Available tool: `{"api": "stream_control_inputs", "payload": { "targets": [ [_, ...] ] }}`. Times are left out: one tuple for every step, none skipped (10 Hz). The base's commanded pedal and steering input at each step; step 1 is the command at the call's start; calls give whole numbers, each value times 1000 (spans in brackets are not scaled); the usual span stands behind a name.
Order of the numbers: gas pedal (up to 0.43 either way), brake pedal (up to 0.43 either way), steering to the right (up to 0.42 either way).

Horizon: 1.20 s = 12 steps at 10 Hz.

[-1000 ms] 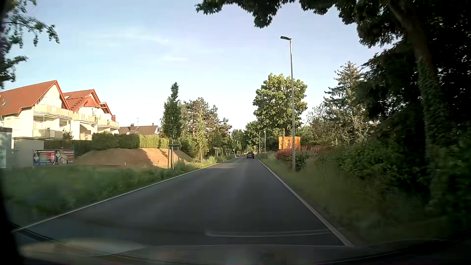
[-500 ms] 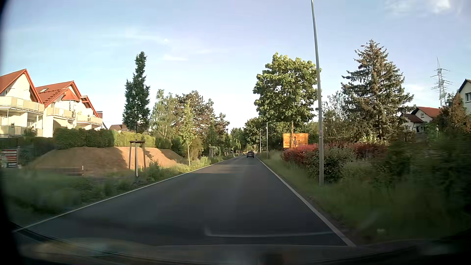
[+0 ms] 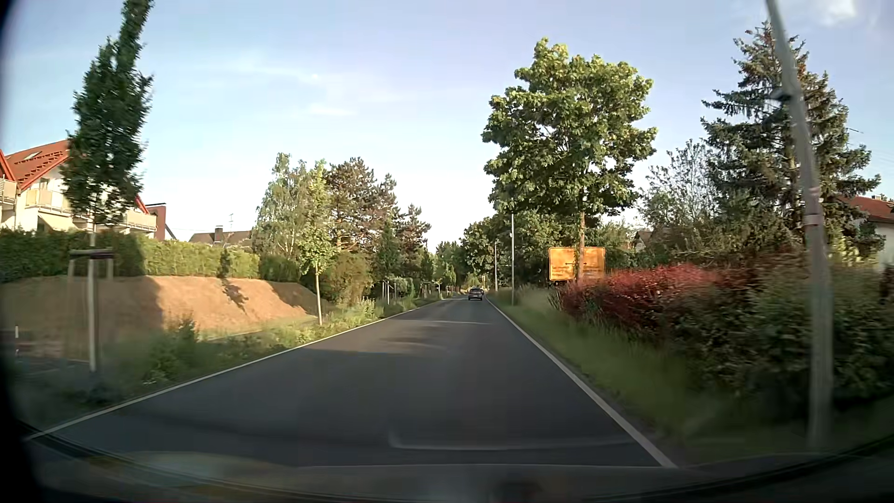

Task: Follow the waypoints while adhering to traffic rules and regulations

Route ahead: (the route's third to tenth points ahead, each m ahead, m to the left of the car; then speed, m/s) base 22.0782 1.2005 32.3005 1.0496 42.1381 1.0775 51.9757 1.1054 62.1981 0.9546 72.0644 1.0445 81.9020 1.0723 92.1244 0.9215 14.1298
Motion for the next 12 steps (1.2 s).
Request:
{"api": "stream_control_inputs", "payload": {
  "targets": [
    [87,30,0],
    [87,30,0],
    [87,30,0],
    [87,30,0],
    [87,30,0],
    [87,30,0],
    [87,30,1],
    [87,30,1],
    [87,30,1],
    [87,30,1],
    [87,30,0],
    [87,30,1]
  ]
}}
